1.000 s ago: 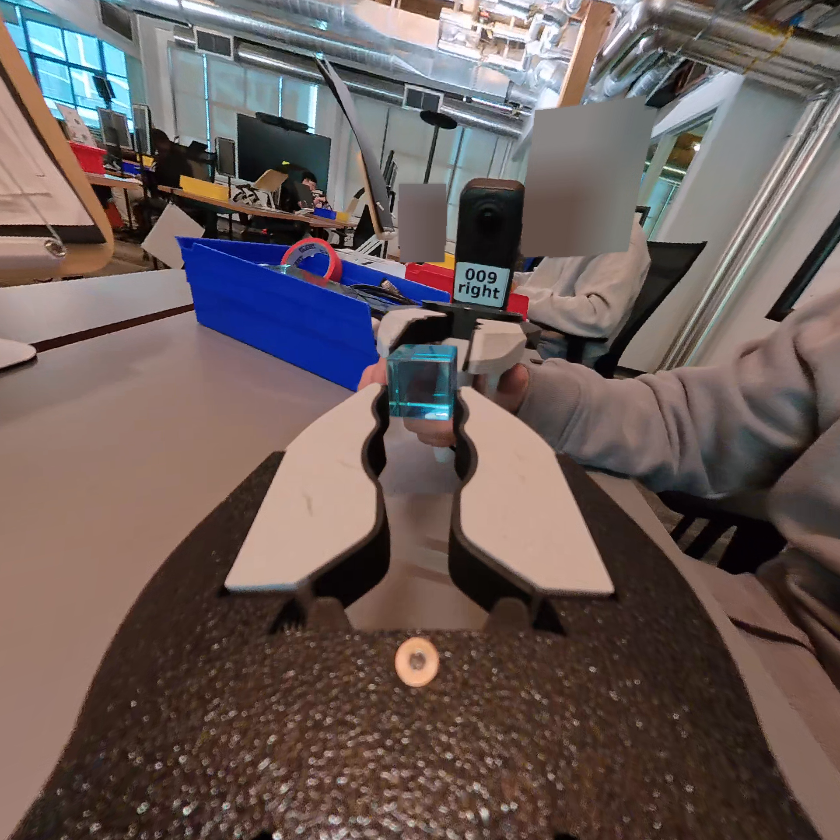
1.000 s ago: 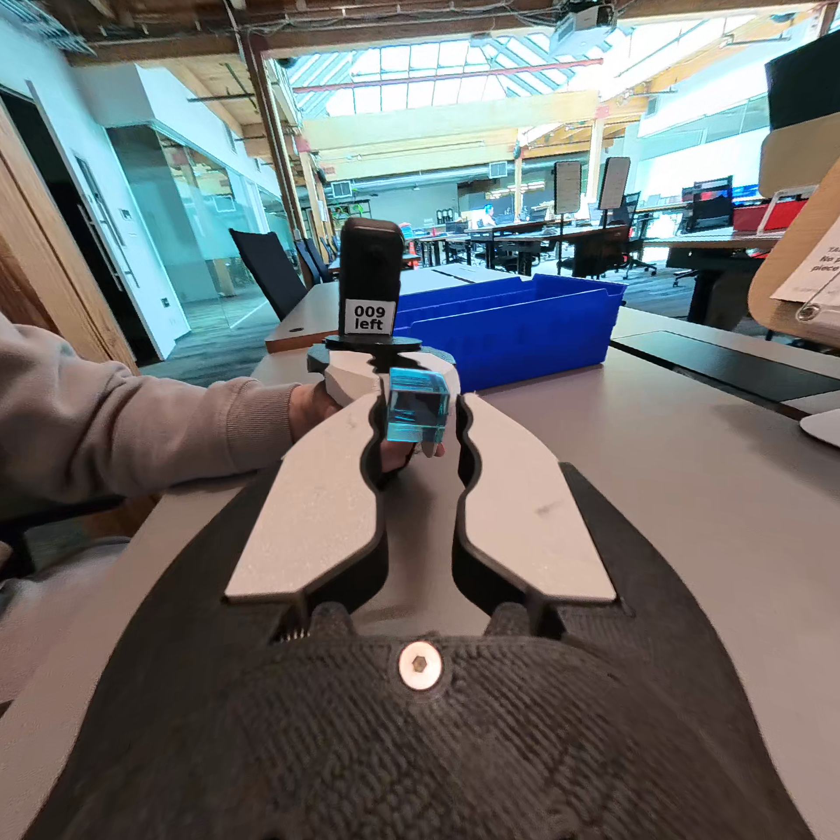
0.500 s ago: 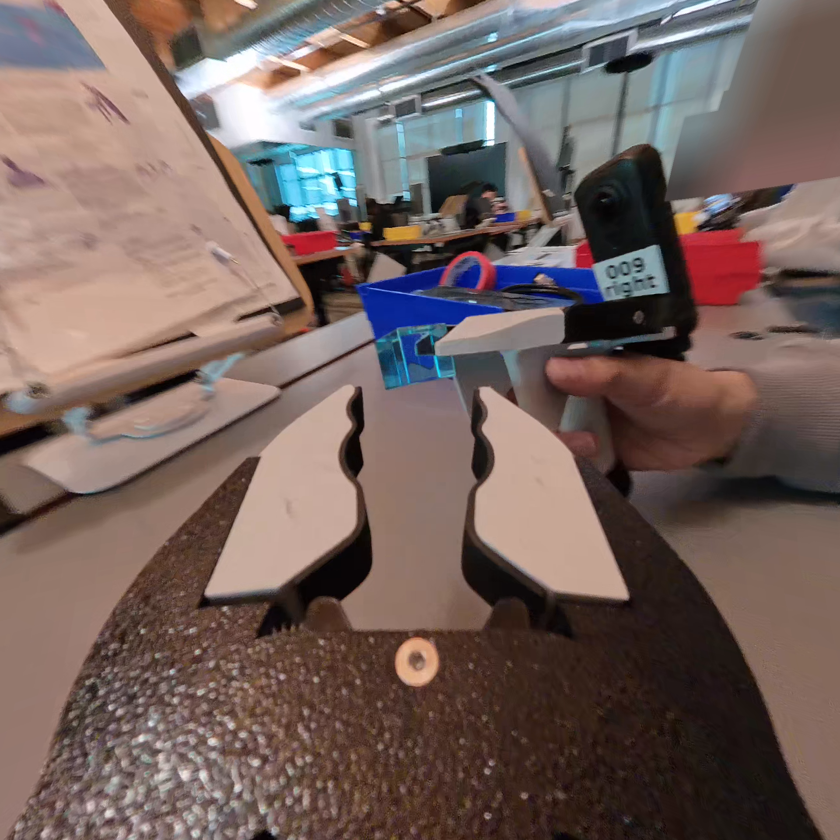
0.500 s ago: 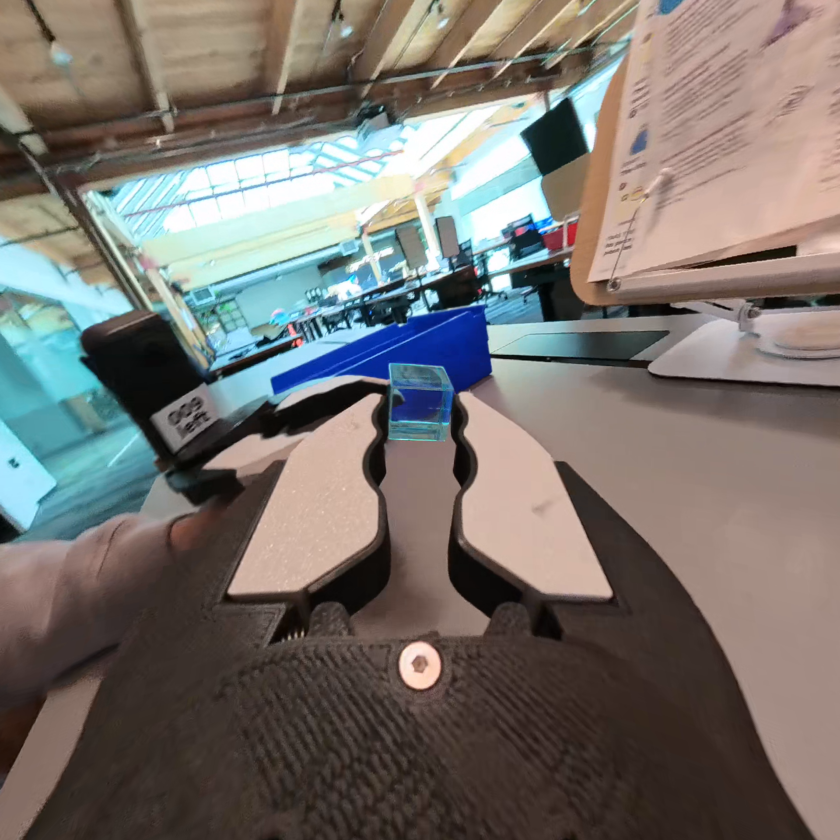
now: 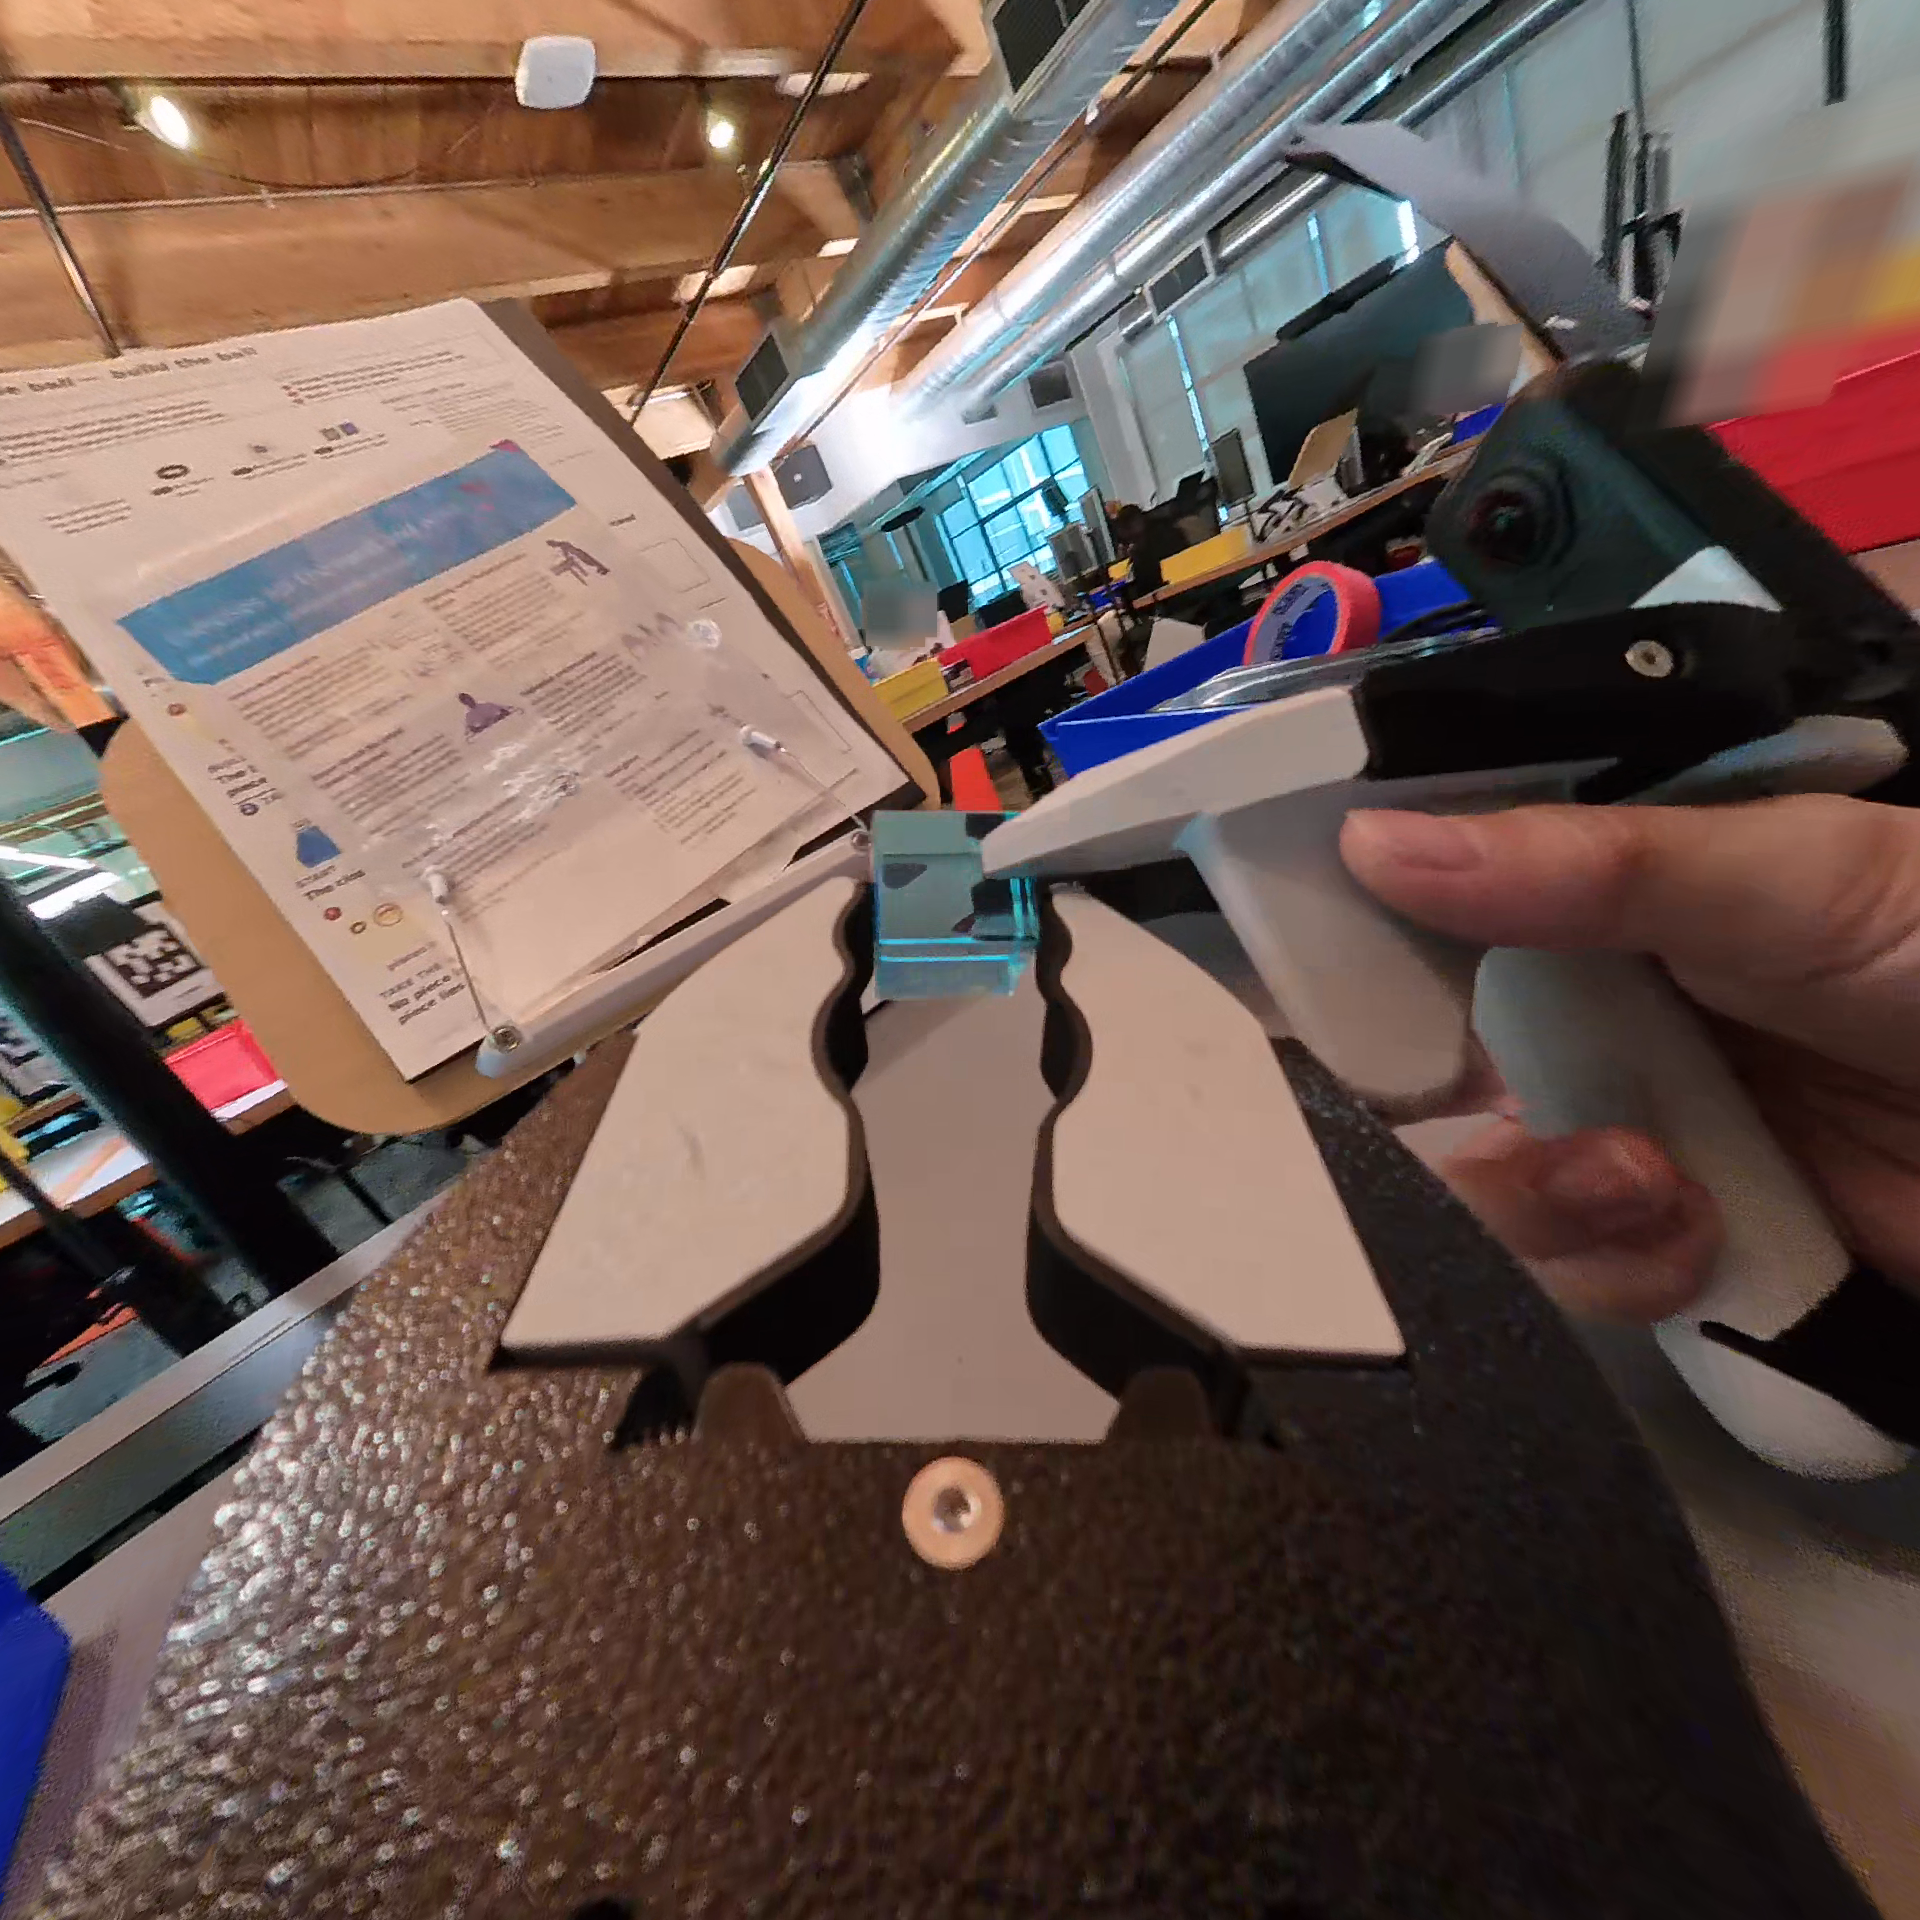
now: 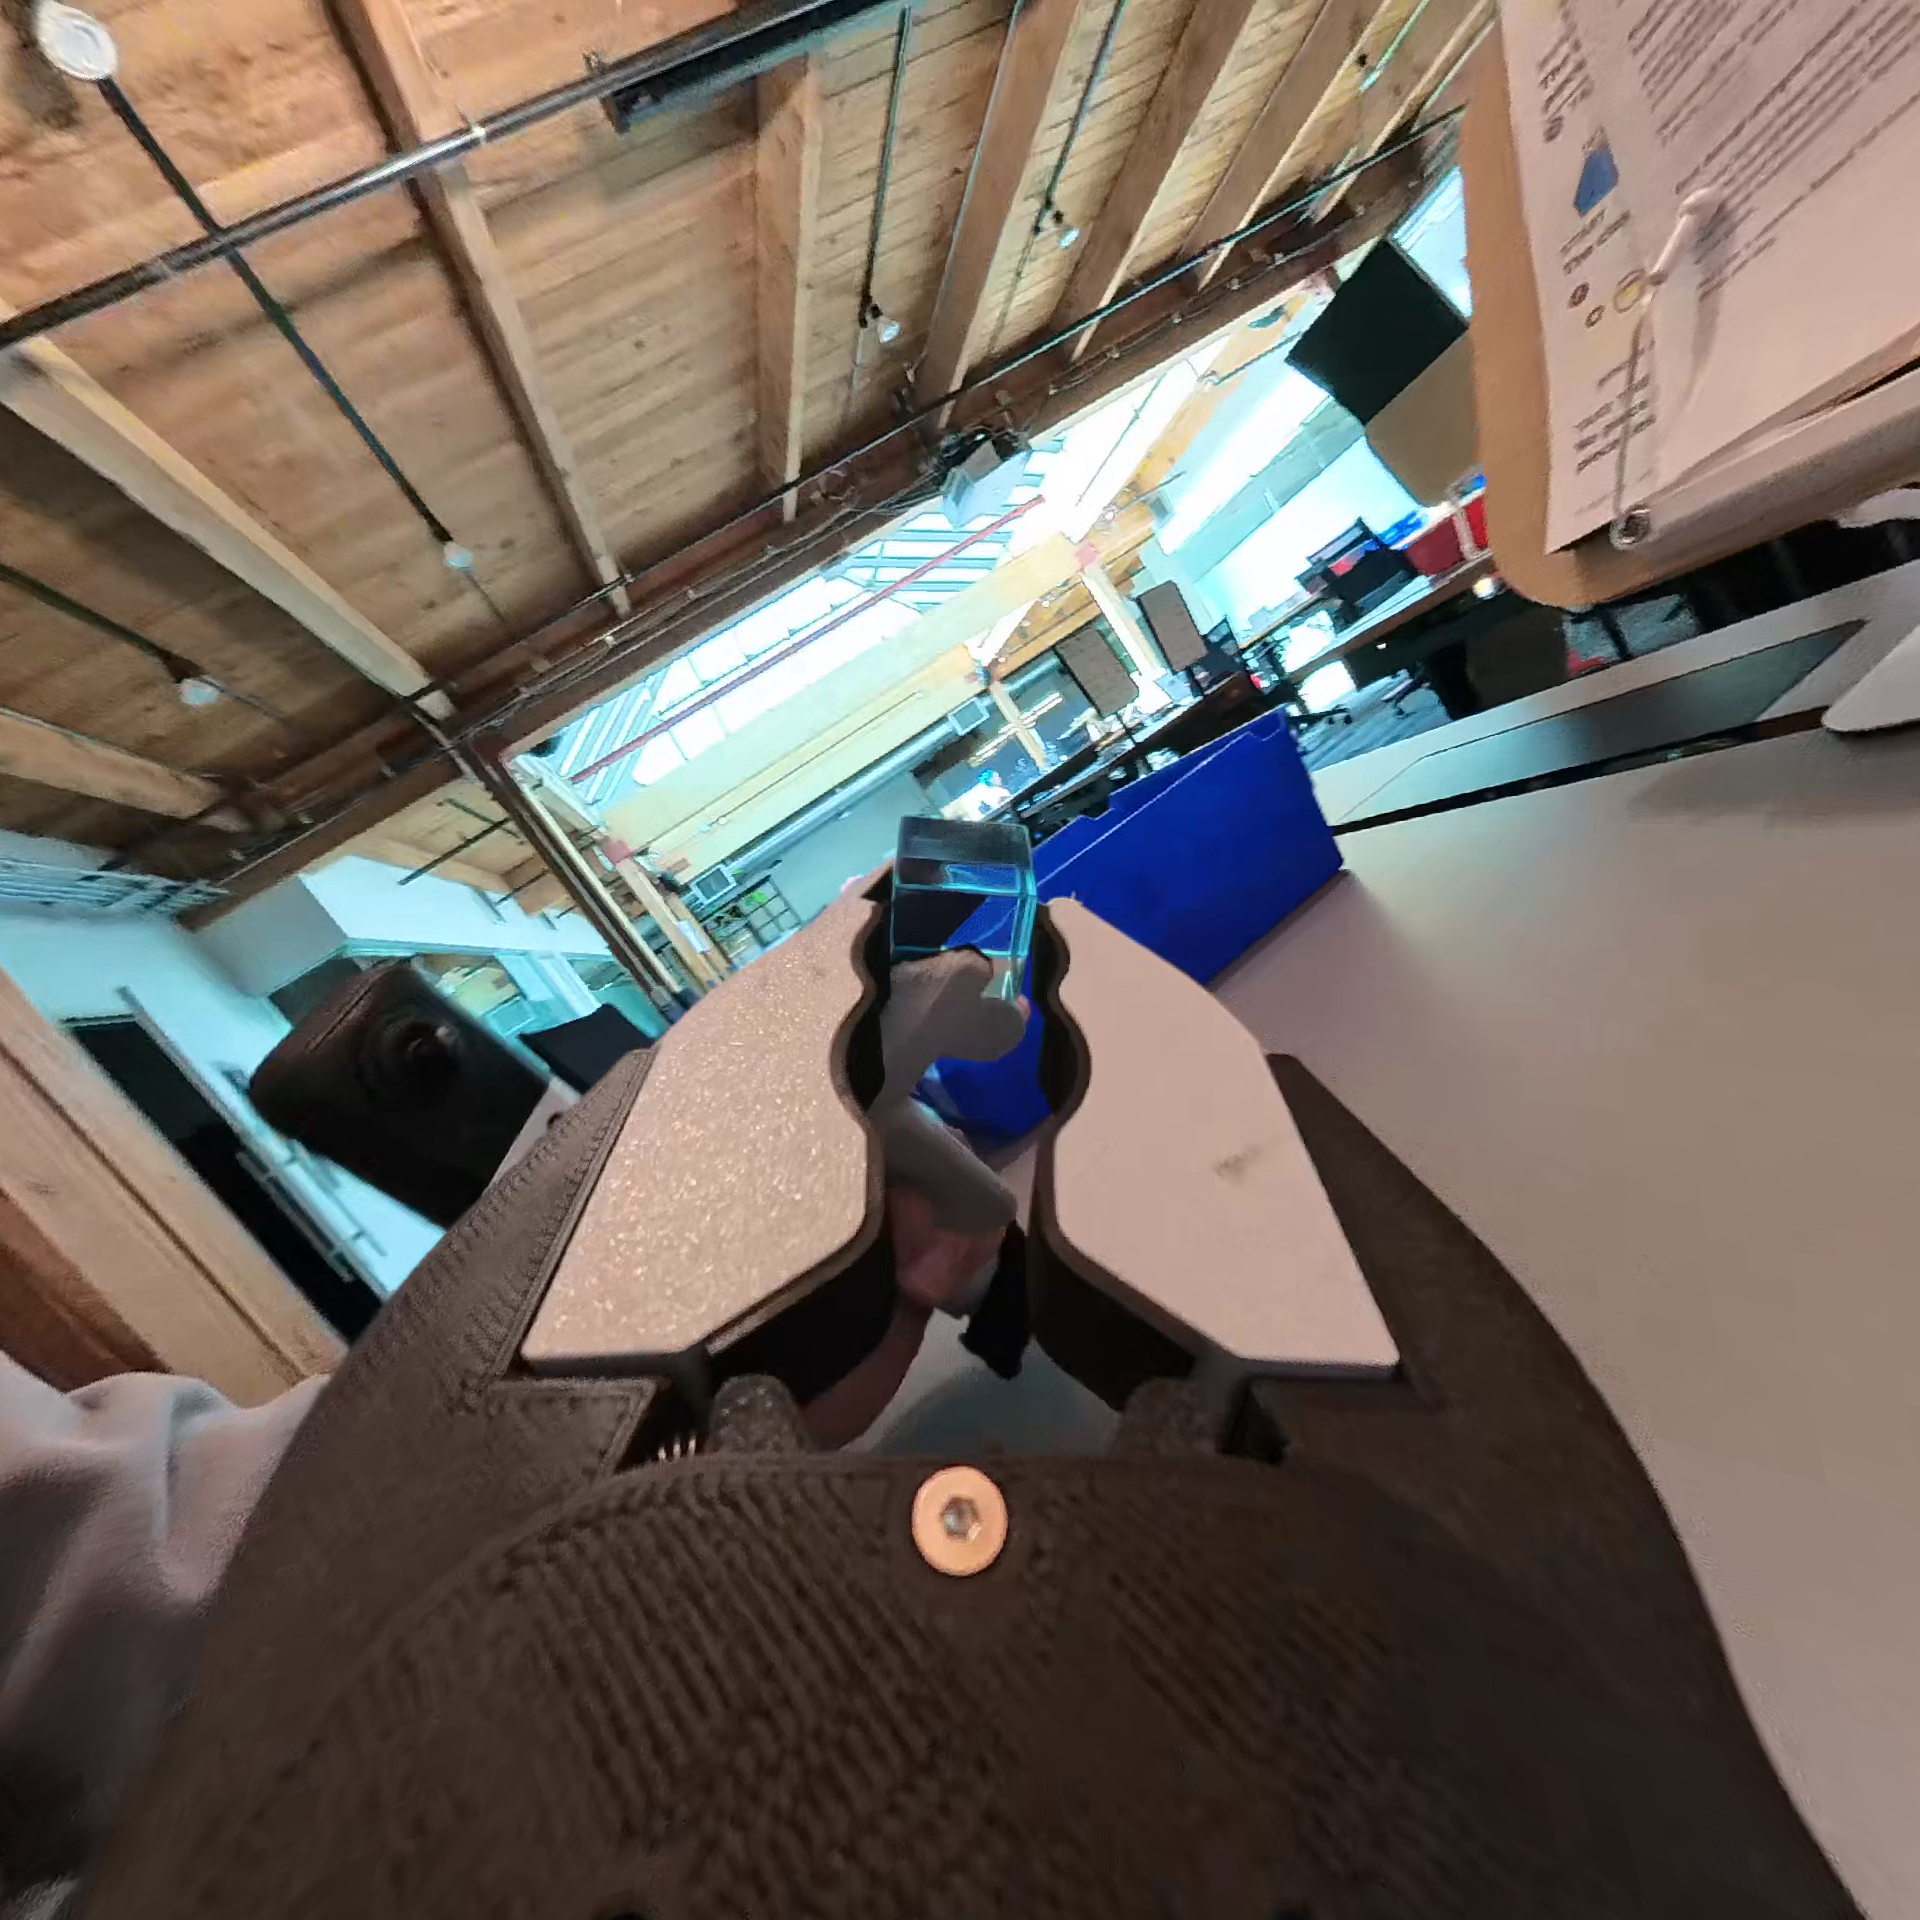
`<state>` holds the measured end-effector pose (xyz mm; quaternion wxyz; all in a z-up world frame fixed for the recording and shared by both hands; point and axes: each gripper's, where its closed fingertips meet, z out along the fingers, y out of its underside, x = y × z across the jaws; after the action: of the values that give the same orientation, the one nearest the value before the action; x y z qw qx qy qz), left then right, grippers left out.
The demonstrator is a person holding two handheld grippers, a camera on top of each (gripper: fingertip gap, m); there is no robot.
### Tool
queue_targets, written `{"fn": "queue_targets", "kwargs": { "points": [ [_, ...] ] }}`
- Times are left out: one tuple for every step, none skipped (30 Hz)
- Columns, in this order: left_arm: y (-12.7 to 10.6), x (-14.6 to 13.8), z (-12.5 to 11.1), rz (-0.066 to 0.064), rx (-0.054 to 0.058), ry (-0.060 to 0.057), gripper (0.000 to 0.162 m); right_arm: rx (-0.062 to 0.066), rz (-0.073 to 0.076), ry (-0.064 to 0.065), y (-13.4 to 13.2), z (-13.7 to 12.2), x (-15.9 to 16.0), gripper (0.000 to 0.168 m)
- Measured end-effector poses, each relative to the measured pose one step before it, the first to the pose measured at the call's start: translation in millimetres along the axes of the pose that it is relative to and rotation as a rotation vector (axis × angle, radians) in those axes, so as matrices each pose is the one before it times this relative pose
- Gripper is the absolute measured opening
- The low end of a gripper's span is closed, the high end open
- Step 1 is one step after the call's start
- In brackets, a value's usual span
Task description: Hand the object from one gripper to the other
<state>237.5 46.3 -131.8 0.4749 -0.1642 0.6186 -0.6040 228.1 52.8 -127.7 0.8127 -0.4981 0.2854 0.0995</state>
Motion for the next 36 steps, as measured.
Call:
{"fn": "queue_targets", "kwargs": {
  "points": [
    [-0.85, -1.53, -0.97, -0.027, 0.004, 0.0164, 0.029, -0.0083, -0.0084, -0.024, -0.59, -0.26, -1.63, 0.026],
    [-1.53, -1.88, -1.22, -0.0425, 0.0092, 0.0216, 0.028, -0.01, -0.0204, -0.0207, -1.29, -0.22, -1.12, 0.034],
    [-1.68, 0.47, -1.22, -0.051, 0.0098, 0.049, 0.028, -0.0186, -0.0315, -0.0089, -1.26, -0.25, 0.76, 0.047],
    [-0.62, 3.01, -1.36, -0.0551, 0.0012, 0.0738, 0.028, -0.0276, -0.044, -0.0079, -0.68, -0.83, 1.08, 0.059],
    [0.3, 3.26, -1.7, -0.0576, -0.0042, 0.0787, 0.028, -0.0338, -0.0515, -0.0199, 0.16, -1.21, -0.41, 0.063],
    [0.25, 4.74, -2.23, -0.0586, -0.0013, 0.0896, 0.028, -0.0368, -0.0523, -0.0189, 1.07, -1.95, -0.15, 0.064],
    [-0.23, 4.86, -2.77, -0.0624, 0.0015, 0.0887, 0.028, -0.0387, -0.0336, 0.0012, 2.2, -2.23, 2.35, 0.064],
    [-1.05, 2.43, -3.07, -0.0597, 0.009, 0.065, 0.028, -0.0342, 0.0068, 0.016, 3.01, -1.93, 4.96, 0.065],
    [-1.34, 0.9, -2.94, -0.0455, 0.0089, 0.0457, 0.028, -0.0271, 0.0595, 0.013, 3.44, -0.86, 5.35, 0.072],
    [-0.95, -2.6, -2.89, -0.0148, 0.0028, 0.0079, 0.028, -0.0242, 0.1075, 0.0033, 4.09, 0.44, 4.92, 0.085],
    [-0.2, -5.31, -2.77, 0.0328, -0.0009, -0.0296, 0.028, -0.0304, 0.127, -0.0211, 5.69, 1.16, 2.23, 0.09],
    [1.59, -3.82, -2.46, 0.0735, -0.0129, -0.0306, 0.028, -0.0324, 0.1165, -0.047, 6.32, 1.45, -1.21, 0.087],
    [4.31, -1.73, -1.28, 0.0906, -0.0349, -0.0223, 0.028, -0.0227, 0.0891, -0.0563, 5.41, 1.61, -3.35, 0.083],
    [6.19, 0.17, -0.22, 0.0913, -0.052, -0.0131, 0.028, -0.0141, 0.0569, -0.0373, 4.38, 1.79, -2.01, 0.076],
    [6.48, 1.81, 1.19, 0.0865, -0.0551, -0.0053, 0.028, -0.0091, 0.0235, -0.007, 3.53, 1.87, 0.41, 0.073],
    [5.03, 2.64, 1.91, 0.077, -0.0445, -0.0059, 0.028, -0.0131, -0.004, 0.0069, 3.9, 1.85, 0.76, 0.073],
    [3.59, 3.52, 2.58, 0.0623, -0.0331, -0.0029, 0.029, -0.025, -0.0172, 0.0105, 4.87, 1.88, 0.42, 0.072],
    [2.43, 4.66, 2.97, 0.0454, -0.0257, 0.0048, 0.029, -0.0311, -0.0217, 0.0134, 5.14, 1.7, 0.76, 0.071],
    [1.78, 4.07, 3.11, 0.0369, -0.0208, 0.0007, 0.029, -0.0242, -0.0264, 0.0147, 3.64, 1.25, 1.0, 0.069],
    [1.65, 4.39, 2.8, 0.0383, -0.0186, 0.0048, 0.029, -0.008, -0.0284, 0.0159, 1.01, 0.44, 1.07, 0.062],
    [1.94, 4.77, 2.37, 0.0373, -0.0193, 0.0109, 0.028, 0.0049, -0.0279, 0.0004, -0.81, -0.46, -1.14, 0.048],
    [1.78, 3.12, 2.02, 0.0357, -0.0186, 0.0004, 0.028, 0.0138, -0.0235, -0.0092, -2.17, -1.16, -2.15, 0.033],
    [0.19, 1.25, 1.23, 0.0301, -0.0086, -0.0099, 0.029, 0.0089, -0.0121, 0.0171, -1.84, -1.3, 2.19, 0.028],
    [-0.6, 0.1, 0.62, 0.0112, -0.0025, -0.0095, 0.029, -0.0099, -0.0203, -0.0026, 0.36, -0.68, -0.12, 0.028],
    [0.44, 0.58, 0.47, -0.0029, -0.0058, -0.0002, 0.029, -0.0226, -0.021, 0.0029, 1.1, -0.45, 0.45, 0.028],
    [-0.02, 0.02, 0.08, -0.0059, 0.0026, -0.0041, 0.029, -0.0158, -0.0265, 0.0017, 0.05, -0.24, -0.26, 0.028],
    [-0.71, -0.87, -0.14, -0.0093, 0.0075, -0.0109, 0.029, -0.002, -0.0304, 0.001, -1.08, -0.54, -1.41, 0.028],
    [-1.01, -0.19, -0.37, -0.0227, 0.0124, -0.0005, 0.03, -0.0042, -0.0414, -0.0002, -0.67, -0.34, -2.4, 0.028],
    [-1.02, 0.56, -0.41, -0.0452, 0.0147, 0.0159, 0.031, -0.0107, -0.0534, 0.0038, -0.25, -0.27, -2.12, 0.028],
    [-0.99, -1.08, -0.79, -0.0661, 0.0156, 0.015, 0.037, -0.0153, -0.0657, 0.0194, 0.01, -0.47, -0.31, 0.028],
    [-2.28, -2.41, -1.56, -0.0776, 0.0234, 0.0129, 0.045, -0.0151, -0.0822, 0.0243, -0.05, -0.85, 0.02, 0.028],
    [-3.46, -1.35, -2.14, -0.095, 0.0322, 0.0285, 0.051, -0.0124, -0.1006, 0.0243, -0.41, -1.03, -0.1, 0.028],
    [-3.46, -0.03, -2.16, -0.1205, 0.0316, 0.045, 0.057, -0.0025, -0.1155, 0.0235, -1.42, -1.12, -0.62, 0.028],
    [-1.06, 0.27, -1.05, -0.1416, 0.0134, 0.0506, 0.065, 0.0225, -0.1183, 0.019, -4.96, -1.45, -2.0, 0.028],
    [2.11, 0.98, 0.35, -0.1495, -0.0069, 0.0552, 0.07, 0.0256, -0.1165, 0.0272, -5.54, -1.6, -1.28, 0.028],
    [2.59, 3.14, 1.02, -0.1446, -0.0075, 0.0693, 0.071, 0.0131, -0.11, 0.0254, -4.15, -1.19, -1.14, 0.028]
  ]
}}
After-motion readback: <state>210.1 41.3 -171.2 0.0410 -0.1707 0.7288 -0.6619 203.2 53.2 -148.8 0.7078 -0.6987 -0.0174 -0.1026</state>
